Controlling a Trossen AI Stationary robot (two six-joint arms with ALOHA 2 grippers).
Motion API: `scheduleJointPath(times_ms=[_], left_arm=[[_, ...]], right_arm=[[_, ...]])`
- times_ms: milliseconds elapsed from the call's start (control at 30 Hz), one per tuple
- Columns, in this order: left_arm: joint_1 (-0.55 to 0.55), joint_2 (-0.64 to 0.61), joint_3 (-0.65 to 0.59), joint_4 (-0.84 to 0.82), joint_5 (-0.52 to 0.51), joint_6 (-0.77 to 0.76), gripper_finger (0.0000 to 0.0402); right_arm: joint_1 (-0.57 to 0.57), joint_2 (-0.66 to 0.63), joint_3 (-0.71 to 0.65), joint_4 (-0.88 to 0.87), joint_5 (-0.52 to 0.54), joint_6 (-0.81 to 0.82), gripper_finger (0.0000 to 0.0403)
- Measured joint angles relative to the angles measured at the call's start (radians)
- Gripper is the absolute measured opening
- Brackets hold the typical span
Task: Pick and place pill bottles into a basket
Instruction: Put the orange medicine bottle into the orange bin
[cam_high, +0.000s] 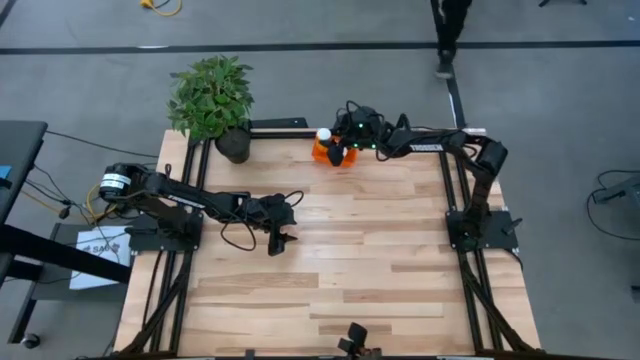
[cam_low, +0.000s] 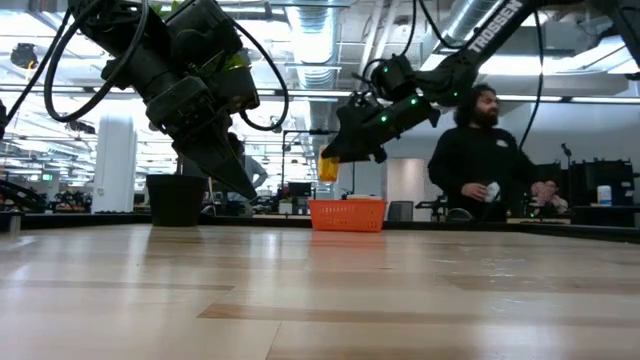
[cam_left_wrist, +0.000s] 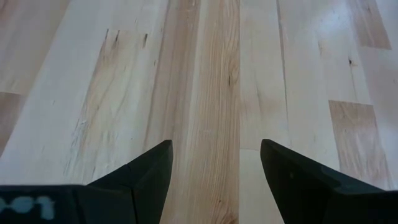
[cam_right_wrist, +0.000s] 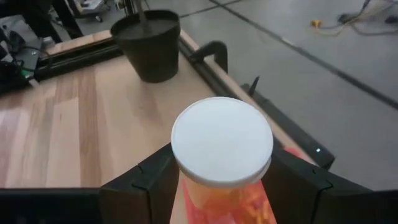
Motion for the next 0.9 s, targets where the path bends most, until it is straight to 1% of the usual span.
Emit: scheduleJointPath(times_ms=[200, 400, 467, 900], left_arm=[[0.000, 0.000, 0.000, 0.000, 0.000, 0.000, 0.0233], [0.000, 0.000, 0.000, 0.000, 0.000, 0.000, 0.0233], [0.000, 0.000, 0.000, 0.000, 0.000, 0.000, 0.0233], [0.000, 0.000, 0.000, 0.002, 0.000, 0.000, 0.0233]], right_arm=[[0.006, 0.013, 0.000, -0.017, 0.009, 0.027, 0.0201], [0.006, 0.013, 0.000, -0.078, 0.015, 0.052, 0.0197], [0.006, 0.013, 0.000, -0.096, 0.033, 0.051, 0.0197], [-0.003, 0.013, 0.000, -0.116, 0.058, 0.053, 0.0198]])
